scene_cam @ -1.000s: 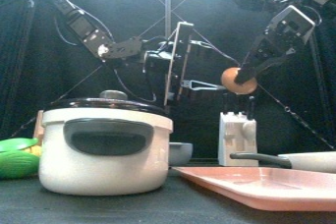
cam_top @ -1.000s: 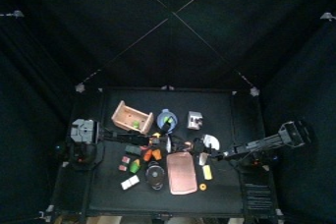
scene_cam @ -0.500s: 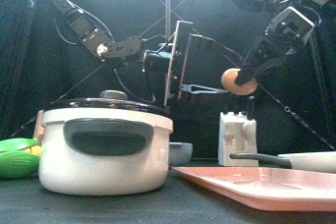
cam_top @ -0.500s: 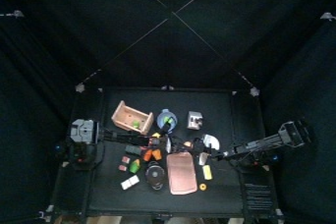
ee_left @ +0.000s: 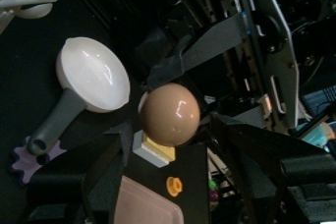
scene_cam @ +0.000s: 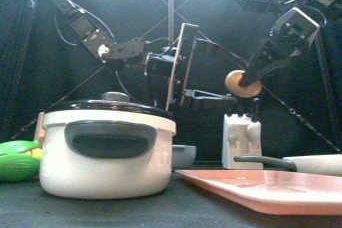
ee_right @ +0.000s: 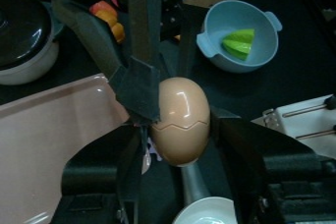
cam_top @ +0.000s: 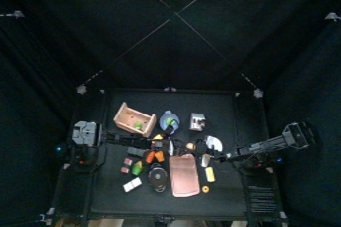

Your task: Peel half of eggshell and place in bowl

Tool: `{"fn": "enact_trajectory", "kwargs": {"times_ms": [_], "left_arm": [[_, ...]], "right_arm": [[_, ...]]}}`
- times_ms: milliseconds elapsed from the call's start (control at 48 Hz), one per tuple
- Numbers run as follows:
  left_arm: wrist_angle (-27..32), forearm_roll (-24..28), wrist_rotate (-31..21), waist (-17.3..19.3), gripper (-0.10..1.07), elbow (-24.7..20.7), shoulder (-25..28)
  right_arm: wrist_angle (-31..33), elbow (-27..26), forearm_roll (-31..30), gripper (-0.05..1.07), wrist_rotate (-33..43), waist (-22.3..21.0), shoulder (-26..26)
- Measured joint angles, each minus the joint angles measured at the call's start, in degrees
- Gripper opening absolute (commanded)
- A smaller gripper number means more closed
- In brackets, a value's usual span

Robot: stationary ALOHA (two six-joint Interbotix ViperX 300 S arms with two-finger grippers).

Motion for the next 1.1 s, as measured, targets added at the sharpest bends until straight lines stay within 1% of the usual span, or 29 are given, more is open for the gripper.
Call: {"fn": "enact_trajectory", "kwargs": {"times_ms": [167, 375, 688, 771, 958, 1042, 1104], "left_arm": [[0.00, 0.00, -0.09, 0.00, 0.94, -0.26, 0.35], [-0.18, 0.00, 0.00, 0.00, 0.87, -0.79, 0.35], [-0.18, 0.00, 0.00, 0.09, 0.83, -0.79, 0.35], [-0.18, 0.00, 0.00, 0.09, 0.80, -0.70, 0.35], [-0.09, 0.00, 0.00, 0.09, 0.66, -0.70, 0.35], [-0.09, 0.00, 0.00, 0.09, 0.61, -0.53, 0.35], [-0.09, 0.00, 0.00, 0.09, 0.60, -0.44, 0.35]], "right_arm": [[-0.09, 0.00, 0.09, 0.60, 0.09, 0.00, 0.00], [-0.18, 0.00, 0.09, 0.60, 0.09, 0.18, 0.00], [-0.18, 0.00, 0.18, 0.60, 0.09, 0.18, 0.00], [-0.18, 0.00, 0.18, 0.60, 0.09, 0.18, 0.00], [-0.26, 0.35, 0.44, 0.63, 0.18, 0.18, 0.44], [-0.35, 0.26, 0.35, 0.67, 0.09, 0.18, 0.79], [-0.35, 0.35, 0.35, 0.70, 0.09, 0.18, 0.88]]}}
